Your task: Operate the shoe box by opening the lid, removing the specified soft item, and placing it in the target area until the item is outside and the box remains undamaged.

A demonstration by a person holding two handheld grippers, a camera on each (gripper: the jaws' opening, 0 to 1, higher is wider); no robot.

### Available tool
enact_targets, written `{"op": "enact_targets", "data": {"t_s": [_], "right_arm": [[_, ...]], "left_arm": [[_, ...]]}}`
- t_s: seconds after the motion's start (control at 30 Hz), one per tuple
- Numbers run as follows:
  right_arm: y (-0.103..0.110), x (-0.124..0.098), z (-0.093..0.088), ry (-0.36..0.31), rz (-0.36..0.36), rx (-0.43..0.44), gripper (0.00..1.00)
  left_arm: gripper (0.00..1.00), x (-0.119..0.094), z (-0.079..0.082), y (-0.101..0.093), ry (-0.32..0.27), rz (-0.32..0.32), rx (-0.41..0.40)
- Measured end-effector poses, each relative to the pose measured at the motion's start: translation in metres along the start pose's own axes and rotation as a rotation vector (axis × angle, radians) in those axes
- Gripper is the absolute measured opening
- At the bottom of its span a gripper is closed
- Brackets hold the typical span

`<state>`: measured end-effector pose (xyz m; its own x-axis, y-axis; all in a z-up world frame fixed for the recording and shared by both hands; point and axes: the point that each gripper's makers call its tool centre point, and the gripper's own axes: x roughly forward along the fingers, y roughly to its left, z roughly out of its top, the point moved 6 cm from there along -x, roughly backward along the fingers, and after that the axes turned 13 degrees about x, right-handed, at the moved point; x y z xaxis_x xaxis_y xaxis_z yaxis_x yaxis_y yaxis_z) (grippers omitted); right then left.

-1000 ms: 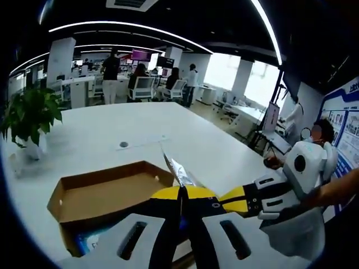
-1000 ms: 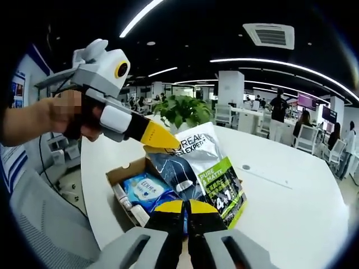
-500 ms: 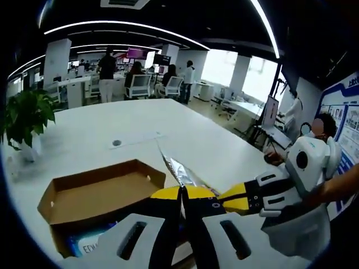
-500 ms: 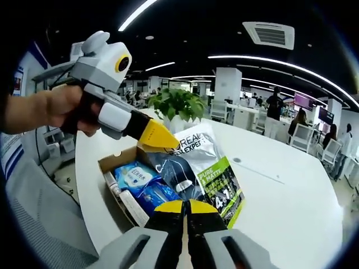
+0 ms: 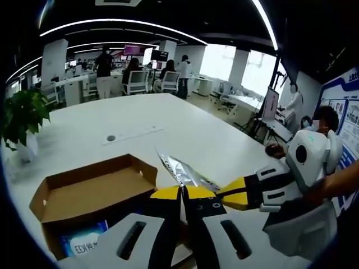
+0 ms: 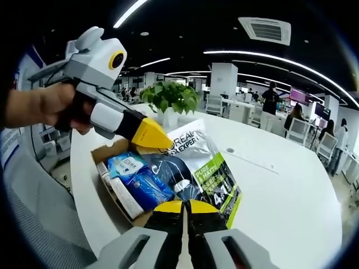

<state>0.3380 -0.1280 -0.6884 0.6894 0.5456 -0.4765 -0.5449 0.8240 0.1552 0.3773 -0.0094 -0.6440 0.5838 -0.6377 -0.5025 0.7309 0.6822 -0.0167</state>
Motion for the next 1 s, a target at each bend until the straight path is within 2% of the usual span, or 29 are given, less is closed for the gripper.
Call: {"op": "enact_targets", "data": {"t_s": [1.0], "right_arm": [[-0.045, 0.014, -0.042, 0.076, -0.053, 0.072, 0.00]], "left_arm": [[0.01, 0.054, -0.018, -0.018, 0.126, -0.064, 0.039]]}}
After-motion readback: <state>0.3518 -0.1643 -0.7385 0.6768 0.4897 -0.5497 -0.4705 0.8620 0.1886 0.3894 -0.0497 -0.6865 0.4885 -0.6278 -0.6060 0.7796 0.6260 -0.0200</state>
